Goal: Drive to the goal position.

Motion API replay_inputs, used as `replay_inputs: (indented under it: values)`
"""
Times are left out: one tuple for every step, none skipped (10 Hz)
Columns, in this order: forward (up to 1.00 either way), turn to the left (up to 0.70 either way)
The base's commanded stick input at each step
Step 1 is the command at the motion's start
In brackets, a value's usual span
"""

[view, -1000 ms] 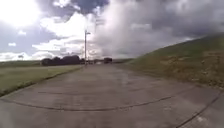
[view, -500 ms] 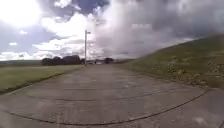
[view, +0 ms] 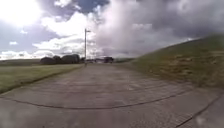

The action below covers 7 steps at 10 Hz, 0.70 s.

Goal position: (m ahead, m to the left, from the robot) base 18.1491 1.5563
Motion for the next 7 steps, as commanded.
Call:
replay_inputs:
  values:
    - [0.7,0.0]
    - [0.7,0.0]
    - [0.7,0.0]
    - [0.7,0.0]
    - [0.7,0.0]
    - [0.7,0.0]
    - [0.7,-0.35]
